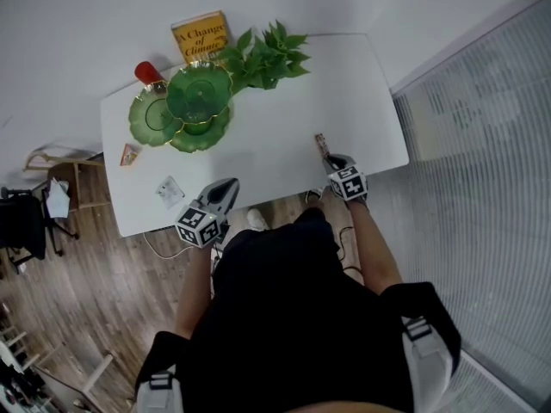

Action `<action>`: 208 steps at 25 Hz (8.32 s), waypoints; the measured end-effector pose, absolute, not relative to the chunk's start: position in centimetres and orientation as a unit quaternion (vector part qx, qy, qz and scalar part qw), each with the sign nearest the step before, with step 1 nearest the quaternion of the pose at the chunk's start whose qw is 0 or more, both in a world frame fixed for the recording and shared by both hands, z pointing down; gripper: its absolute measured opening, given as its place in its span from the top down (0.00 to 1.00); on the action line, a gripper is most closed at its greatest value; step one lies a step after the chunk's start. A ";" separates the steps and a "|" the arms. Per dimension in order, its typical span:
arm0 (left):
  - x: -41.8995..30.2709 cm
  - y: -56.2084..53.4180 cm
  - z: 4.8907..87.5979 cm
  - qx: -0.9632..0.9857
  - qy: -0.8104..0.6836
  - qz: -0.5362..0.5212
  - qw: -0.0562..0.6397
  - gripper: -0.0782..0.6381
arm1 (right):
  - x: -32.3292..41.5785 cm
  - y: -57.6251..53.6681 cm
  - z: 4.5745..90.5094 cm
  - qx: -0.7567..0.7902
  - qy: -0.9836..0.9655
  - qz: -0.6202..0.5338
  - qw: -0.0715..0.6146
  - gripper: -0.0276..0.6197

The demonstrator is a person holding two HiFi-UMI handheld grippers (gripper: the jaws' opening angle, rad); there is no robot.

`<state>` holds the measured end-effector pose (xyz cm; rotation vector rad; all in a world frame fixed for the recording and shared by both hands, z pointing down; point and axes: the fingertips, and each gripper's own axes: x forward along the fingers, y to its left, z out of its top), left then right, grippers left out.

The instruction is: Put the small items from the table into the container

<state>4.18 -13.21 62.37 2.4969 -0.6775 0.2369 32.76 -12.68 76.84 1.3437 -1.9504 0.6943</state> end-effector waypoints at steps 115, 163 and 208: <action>-8.6 -13.2 59.7 0.877 -0.419 0.027 0.234 0.89 | 7.9 -29.5 50.2 0.351 -0.918 -0.010 0.183 0.78; -9.9 -14.1 59.1 0.889 -0.400 0.019 0.221 0.89 | 7.6 -28.7 50.4 0.358 -0.910 -0.022 0.208 0.92; -13.0 -11.6 59.5 0.874 -0.430 0.021 0.227 0.89 | 5.6 -18.3 61.2 0.304 -0.927 0.074 0.209 0.92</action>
